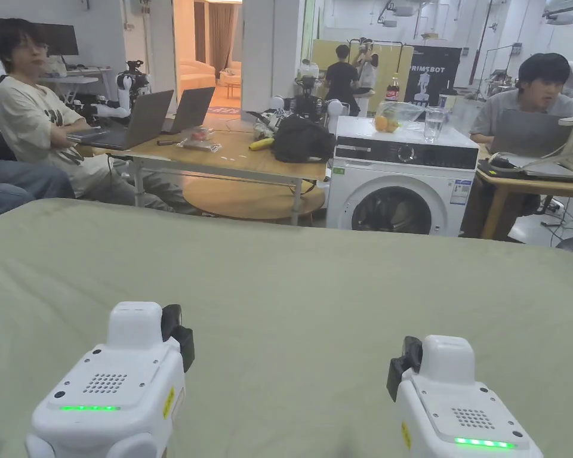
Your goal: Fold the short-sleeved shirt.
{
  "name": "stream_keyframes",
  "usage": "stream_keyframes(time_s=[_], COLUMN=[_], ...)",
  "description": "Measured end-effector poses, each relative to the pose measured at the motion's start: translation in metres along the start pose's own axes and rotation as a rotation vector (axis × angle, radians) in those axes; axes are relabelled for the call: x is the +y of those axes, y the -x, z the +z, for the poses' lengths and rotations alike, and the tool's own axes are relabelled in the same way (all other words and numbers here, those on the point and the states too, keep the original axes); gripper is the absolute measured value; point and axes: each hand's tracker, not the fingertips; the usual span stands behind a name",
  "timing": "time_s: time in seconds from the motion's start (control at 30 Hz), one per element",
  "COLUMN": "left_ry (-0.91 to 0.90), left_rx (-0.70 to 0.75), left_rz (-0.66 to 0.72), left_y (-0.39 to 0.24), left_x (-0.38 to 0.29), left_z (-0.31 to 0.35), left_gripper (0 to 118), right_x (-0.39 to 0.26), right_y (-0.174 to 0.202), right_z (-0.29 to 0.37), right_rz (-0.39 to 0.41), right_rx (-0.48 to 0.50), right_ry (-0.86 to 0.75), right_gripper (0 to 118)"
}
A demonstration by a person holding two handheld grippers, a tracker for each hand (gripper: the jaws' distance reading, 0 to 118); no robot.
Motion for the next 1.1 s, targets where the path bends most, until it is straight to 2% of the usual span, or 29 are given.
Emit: stream_keyframes(time_s=[0.07, 0.23, 0.43, 0.6, 0.73, 0.83, 0.87, 0.9, 0.93, 0.97, 1.03, 1.1], left_ry=[0.025, 0.012, 0.031, 0.050, 0.044, 0.052, 0.047, 0.049, 0.054, 0.055, 0.050, 0.038], left_rx=[-0.027, -0.009, -0.006, 0.016, 0.026, 0.043, 0.051, 0.045, 0.037, 0.026, 0.013, 0.011], left_rz=[0.004, 0.005, -0.009, 0.006, 0.083, 0.066, 0.056, 0.050, 0.051, 0.058, 0.066, 0.062], left_y=[0.001, -0.005, -0.008, -0.005, 0.007, 0.008, 0.008, 0.008, 0.009, 0.009, 0.009, 0.008], left_x=[-0.001, -0.009, -0.016, -0.016, -0.018, -0.018, -0.018, -0.018, -0.018, -0.018, -0.019, -0.019], left_z=[-0.001, 0.002, 0.000, 0.001, 0.002, 0.002, 0.002, 0.002, 0.001, 0.001, 0.001, 0.002], left_gripper=[0, 0, 0, 0, 0, 2, 13, 28, 48, 60, 69, 71], right_x=[0.001, 0.004, 0.005, 0.000, -0.003, -0.003, -0.003, -0.003, -0.003, -0.002, 0.000, 0.001], right_y=[-0.002, -0.001, -0.002, -0.001, 0.000, 0.001, 0.000, 0.000, 0.000, -0.001, -0.003, 0.000], right_z=[0.002, 0.002, 0.001, 0.003, 0.005, 0.005, 0.004, 0.004, 0.003, 0.003, 0.001, 0.000], right_rz=[-0.017, 0.018, 0.017, 0.012, -0.002, 0.002, 0.001, 0.000, -0.004, -0.009, -0.022, -0.005], right_rx=[0.001, 0.005, 0.000, -0.009, -0.012, -0.018, -0.018, -0.020, -0.023, -0.025, -0.022, -0.056], right_ry=[-0.009, -0.041, -0.040, -0.034, -0.034, -0.029, -0.029, -0.031, -0.031, -0.028, -0.028, -0.031], right_gripper=[0, 0, 0, 0, 0, 0, 3, 14, 39, 57, 76, 81])
